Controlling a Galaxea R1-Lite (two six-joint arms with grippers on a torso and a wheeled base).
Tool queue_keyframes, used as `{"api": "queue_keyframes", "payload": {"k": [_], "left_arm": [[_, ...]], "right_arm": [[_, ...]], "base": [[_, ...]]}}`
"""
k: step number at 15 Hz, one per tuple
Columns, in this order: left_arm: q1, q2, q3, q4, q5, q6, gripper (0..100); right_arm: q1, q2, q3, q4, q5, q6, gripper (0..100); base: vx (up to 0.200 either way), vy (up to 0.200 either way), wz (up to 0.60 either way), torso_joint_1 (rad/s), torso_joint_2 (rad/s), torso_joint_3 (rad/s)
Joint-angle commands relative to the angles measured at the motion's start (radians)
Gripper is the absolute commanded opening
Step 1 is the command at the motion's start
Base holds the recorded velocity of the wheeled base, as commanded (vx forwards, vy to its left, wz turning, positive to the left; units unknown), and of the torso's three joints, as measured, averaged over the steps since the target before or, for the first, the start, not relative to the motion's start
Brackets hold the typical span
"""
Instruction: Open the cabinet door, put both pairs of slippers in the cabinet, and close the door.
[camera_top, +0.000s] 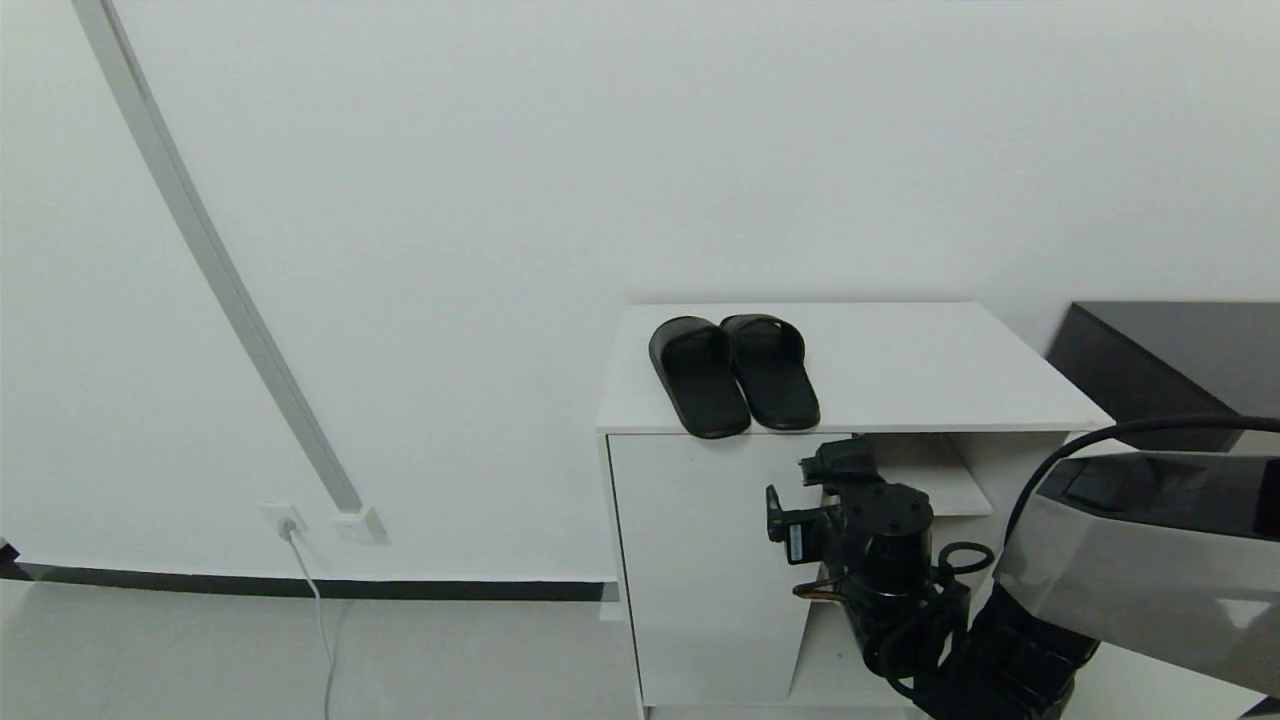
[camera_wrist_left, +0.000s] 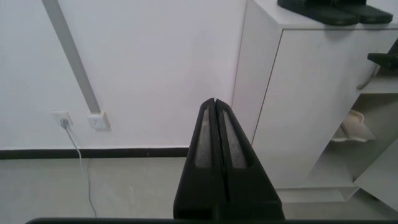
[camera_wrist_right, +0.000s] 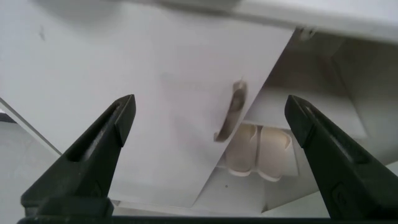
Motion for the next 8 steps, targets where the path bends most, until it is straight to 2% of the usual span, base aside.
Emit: {"api": "queue_keyframes", "payload": {"k": [1, 3, 8], "left_arm": [[0.000, 0.000, 0.000, 0.000, 0.000, 0.000, 0], [0.000, 0.000, 0.000, 0.000, 0.000, 0.000, 0], [0.000, 0.000, 0.000, 0.000, 0.000, 0.000, 0]], "right_arm": [[0.001, -0.001, 0.002, 0.000, 0.000, 0.000, 100], [0.001, 0.000, 0.005, 0.001, 0.000, 0.000, 100], [0.001, 0.014, 0.006, -0.002, 0.001, 0.000, 100]], "base": [[0.000, 0.000, 0.00, 0.261, -0.60, -0.330], [0.000, 0.000, 0.00, 0.242, -0.54, -0.300], [0.000, 0.000, 0.00, 0.184, -0.40, -0.218]]}}
